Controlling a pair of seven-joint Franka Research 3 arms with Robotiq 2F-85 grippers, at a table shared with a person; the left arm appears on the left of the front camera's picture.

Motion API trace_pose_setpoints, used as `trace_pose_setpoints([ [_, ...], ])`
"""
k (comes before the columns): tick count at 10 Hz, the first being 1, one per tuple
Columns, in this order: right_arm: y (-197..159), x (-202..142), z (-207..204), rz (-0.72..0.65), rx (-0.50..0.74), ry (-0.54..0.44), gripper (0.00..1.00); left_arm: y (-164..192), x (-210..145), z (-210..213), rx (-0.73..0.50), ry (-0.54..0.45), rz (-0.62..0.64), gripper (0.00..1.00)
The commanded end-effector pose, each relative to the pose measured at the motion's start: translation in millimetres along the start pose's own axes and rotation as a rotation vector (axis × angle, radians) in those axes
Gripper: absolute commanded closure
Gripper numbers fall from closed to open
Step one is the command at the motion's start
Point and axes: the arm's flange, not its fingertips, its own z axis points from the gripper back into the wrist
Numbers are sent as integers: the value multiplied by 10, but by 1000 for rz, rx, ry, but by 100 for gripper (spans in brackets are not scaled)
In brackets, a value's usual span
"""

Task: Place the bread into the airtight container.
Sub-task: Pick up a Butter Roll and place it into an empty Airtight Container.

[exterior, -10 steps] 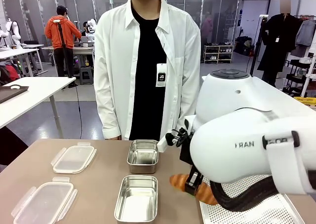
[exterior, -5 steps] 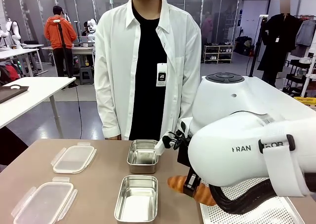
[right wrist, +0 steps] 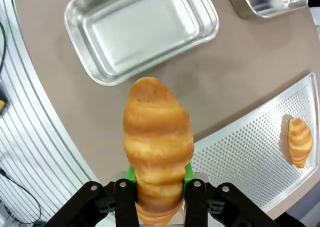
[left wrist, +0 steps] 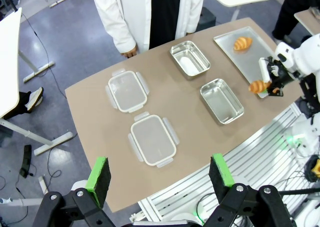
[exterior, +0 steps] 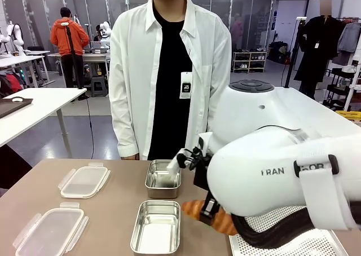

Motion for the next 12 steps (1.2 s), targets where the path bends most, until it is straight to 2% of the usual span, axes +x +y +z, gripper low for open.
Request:
trace_pose_setpoints([
  [1, 387, 267, -50, -72, -28, 35, 64, -8, -5, 5, -1, 1, -11, 0],
  [2, 554, 375, -42, -137, -12, 46, 64, -8, -5, 5, -1, 1, -11, 0],
  [3, 602, 522, -117, -248, -46, 71, 64, -8, -5, 5, -1, 1, -11, 0],
  [4, 596, 649, -238, -352, -21, 61, 64, -8, -5, 5, -1, 1, -11, 0],
  [5, 581, 740, -352, -411, -34, 35, 64, -8, -5, 5, -1, 1, -11, 0],
  [8, 415, 902, -557, -569, -43, 42, 64, -8, -5, 5, -1, 1, -11, 0],
  [10, 352, 985, -633, -706, -34, 20, 64, -8, -5, 5, -1, 1, -11, 0],
  [12, 337, 1093, -666, -784, -50, 25, 64, -8, -5, 5, -1, 1, -11, 0],
])
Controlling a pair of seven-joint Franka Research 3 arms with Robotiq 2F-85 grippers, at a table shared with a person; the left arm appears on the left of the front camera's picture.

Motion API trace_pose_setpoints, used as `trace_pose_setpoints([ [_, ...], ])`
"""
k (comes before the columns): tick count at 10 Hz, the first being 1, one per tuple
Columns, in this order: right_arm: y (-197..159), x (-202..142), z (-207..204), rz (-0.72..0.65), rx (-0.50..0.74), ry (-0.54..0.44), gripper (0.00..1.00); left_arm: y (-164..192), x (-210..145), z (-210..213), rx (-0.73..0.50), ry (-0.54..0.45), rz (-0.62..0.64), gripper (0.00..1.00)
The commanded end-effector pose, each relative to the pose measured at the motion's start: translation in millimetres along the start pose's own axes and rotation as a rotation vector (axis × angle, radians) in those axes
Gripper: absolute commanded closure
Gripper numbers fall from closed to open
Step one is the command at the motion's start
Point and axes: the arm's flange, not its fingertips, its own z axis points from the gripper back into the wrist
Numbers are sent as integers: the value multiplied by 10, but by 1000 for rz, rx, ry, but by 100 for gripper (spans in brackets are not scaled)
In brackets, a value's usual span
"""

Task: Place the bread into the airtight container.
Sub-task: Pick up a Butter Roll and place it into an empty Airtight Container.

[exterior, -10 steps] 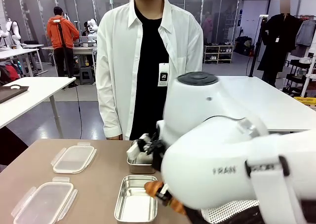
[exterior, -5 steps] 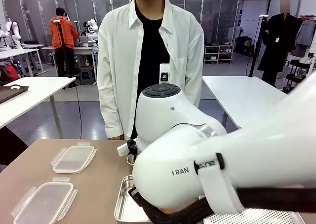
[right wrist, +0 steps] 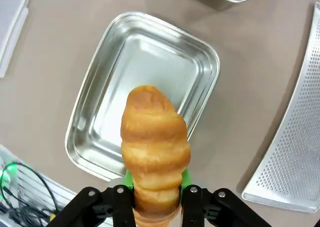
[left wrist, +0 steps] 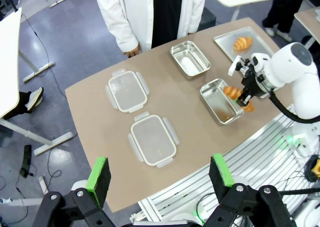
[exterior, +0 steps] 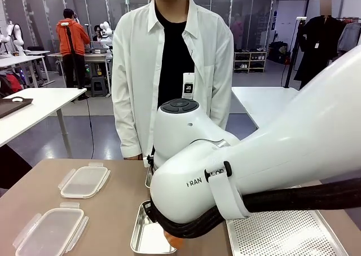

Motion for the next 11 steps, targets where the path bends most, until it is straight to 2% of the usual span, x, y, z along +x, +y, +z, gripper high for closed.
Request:
trace_pose_setpoints([
  [1, 185, 124, -136, -93, -51, -2, 64, -8, -5, 5, -1, 1, -12, 0],
  [4, 268, 248, -285, -164, -36, -28, 64, -8, -5, 5, -1, 1, -12, 0],
  [8, 333, 283, -404, -159, -35, -30, 64, -8, -5, 5, -1, 1, -12, 0],
  [9, 345, 291, -402, -150, -33, -31, 50, -8, -5, 5, -1, 1, -12, 0],
  [11, 363, 298, -393, -144, -24, -34, 15, -8, -5, 5, -1, 1, -12, 0],
])
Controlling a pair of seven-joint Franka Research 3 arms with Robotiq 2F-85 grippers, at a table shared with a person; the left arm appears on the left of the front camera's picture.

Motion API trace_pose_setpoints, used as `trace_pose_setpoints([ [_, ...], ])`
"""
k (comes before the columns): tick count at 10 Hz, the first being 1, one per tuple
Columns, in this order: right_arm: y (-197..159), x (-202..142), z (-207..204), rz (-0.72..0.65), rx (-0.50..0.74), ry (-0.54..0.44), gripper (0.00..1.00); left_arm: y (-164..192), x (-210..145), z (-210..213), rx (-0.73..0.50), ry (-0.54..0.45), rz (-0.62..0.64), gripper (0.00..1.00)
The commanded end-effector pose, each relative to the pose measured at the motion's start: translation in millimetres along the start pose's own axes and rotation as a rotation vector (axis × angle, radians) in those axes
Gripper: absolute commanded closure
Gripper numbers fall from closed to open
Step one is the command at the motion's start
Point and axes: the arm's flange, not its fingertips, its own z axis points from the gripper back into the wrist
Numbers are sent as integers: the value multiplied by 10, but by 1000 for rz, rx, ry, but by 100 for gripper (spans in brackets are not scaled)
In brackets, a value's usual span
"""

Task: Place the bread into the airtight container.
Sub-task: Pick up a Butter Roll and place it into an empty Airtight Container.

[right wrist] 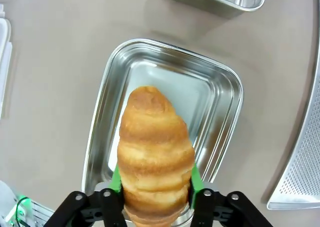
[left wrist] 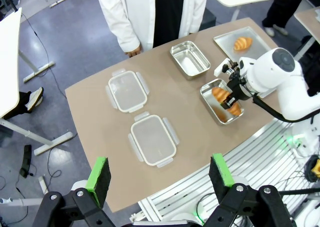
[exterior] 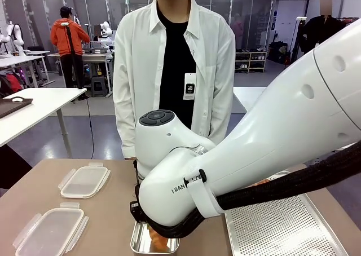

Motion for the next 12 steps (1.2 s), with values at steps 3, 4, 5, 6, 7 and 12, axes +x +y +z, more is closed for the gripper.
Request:
trace_pose_setpoints([
  [3, 83, 33, -8, -29, 10, -37, 0, -8, -5, 5, -1, 1, -12, 0],
  [4, 74, 20, 2, -35, 9, -36, 0, -8, -5, 5, -1, 1, -12, 0],
  [5, 56, -1, -9, -24, 8, -19, 0, -8, -5, 5, -1, 1, -12, 0],
  [6, 20, 14, 18, 1, 8, -7, 0, -8, -5, 5, -1, 1, -12, 0],
  [7, 20, 14, 18, 1, 8, -7, 0, -8, -5, 5, -1, 1, -12, 0],
  [12, 20, 14, 18, 1, 8, -7, 0, -8, -5, 5, -1, 1, -12, 0],
])
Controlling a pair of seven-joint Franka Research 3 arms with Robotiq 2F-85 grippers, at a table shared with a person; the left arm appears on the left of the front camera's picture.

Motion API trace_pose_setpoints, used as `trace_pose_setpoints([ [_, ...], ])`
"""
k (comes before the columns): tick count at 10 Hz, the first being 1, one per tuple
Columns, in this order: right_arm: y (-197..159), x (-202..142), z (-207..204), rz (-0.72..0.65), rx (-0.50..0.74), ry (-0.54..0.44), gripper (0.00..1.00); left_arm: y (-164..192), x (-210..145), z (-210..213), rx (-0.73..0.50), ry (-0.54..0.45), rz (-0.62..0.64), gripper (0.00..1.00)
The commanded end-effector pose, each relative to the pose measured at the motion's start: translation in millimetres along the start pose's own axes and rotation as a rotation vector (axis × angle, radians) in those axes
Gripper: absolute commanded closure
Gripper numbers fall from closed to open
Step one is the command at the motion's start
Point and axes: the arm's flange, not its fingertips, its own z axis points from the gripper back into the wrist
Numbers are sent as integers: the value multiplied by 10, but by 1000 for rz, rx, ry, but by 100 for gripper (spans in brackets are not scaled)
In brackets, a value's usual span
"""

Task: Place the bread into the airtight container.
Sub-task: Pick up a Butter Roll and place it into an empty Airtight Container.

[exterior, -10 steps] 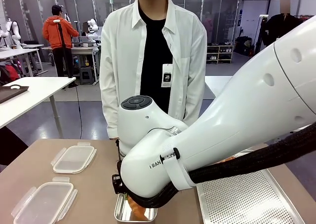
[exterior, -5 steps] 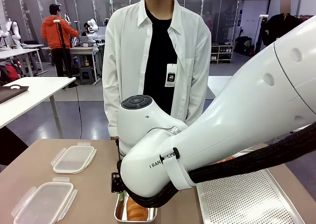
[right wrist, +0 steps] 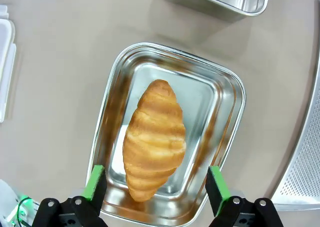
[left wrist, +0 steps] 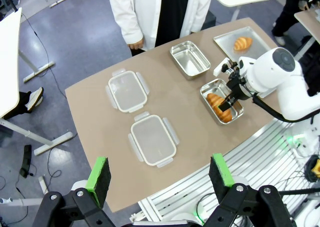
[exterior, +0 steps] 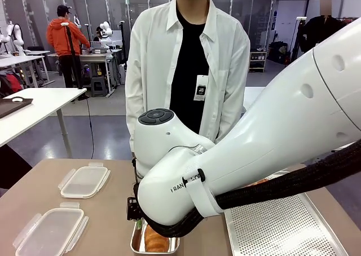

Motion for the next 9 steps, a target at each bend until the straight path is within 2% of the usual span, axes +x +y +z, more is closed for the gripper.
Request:
trace_pose_setpoints([
  [1, 1, 1, 2, -2, 1, -1, 0, -8, -5, 5, -1, 1, -12, 0],
  [8, 1, 1, 2, -2, 1, -1, 0, -8, -5, 5, -1, 1, -12, 0],
  [9, -1, 1, 0, 0, 0, 0, 3, -8, -5, 5, -1, 1, -12, 0],
])
